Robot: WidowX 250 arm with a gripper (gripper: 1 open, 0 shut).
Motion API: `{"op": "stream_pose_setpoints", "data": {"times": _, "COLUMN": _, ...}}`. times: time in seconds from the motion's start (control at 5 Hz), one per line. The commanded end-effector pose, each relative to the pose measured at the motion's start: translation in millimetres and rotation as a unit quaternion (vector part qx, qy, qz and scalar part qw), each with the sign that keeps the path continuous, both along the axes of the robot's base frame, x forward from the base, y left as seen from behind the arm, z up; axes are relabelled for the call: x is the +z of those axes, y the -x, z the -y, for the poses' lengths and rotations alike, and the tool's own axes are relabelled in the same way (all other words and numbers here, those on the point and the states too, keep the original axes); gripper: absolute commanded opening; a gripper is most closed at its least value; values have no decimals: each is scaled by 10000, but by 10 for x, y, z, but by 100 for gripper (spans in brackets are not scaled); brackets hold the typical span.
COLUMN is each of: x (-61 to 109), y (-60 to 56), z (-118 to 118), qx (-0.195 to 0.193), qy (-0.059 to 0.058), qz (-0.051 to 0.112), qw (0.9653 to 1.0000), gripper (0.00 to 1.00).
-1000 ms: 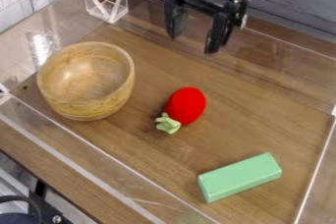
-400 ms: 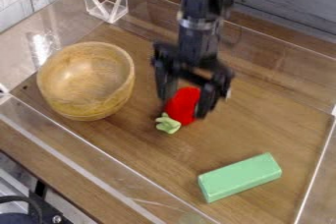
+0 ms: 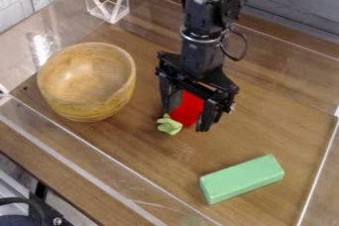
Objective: Move the red object to the left side of the table
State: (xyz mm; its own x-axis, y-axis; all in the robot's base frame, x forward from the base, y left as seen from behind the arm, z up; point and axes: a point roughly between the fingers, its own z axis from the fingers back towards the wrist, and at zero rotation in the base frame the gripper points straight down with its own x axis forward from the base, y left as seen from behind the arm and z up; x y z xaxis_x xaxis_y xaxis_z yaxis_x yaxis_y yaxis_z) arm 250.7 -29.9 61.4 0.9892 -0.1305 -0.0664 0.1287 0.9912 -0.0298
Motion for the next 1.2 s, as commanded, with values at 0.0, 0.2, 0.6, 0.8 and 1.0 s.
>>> {"op": "stream_pose_setpoints", "data": {"times": 0.0, "x": 172, "y": -126, "z": -39, "qx": -43, "qy": 15, "qz": 414, "qw": 9991, "gripper": 100}}
{"op": "stream_pose_setpoints", "data": {"times": 0.2, "x": 179, "y": -168, "z": -79, "qx": -19, "qy": 10, "qz": 471, "qw": 9989, "gripper": 100}}
{"op": "stream_pose_setpoints", "data": {"times": 0.6, "x": 208, "y": -212, "z": -129, "qx": 5, "qy": 32, "qz": 580, "qw": 9983, "gripper": 100}}
{"op": "stream_pose_setpoints", "data": {"times": 0.8, "x": 209, "y": -218, "z": -149, "qx": 30, "qy": 57, "qz": 622, "qw": 9980, "gripper": 100}}
{"op": "stream_pose_setpoints", "data": {"times": 1.0, "x": 212, "y": -220, "z": -169, "qx": 63, "qy": 69, "qz": 655, "qw": 9978, "gripper": 100}}
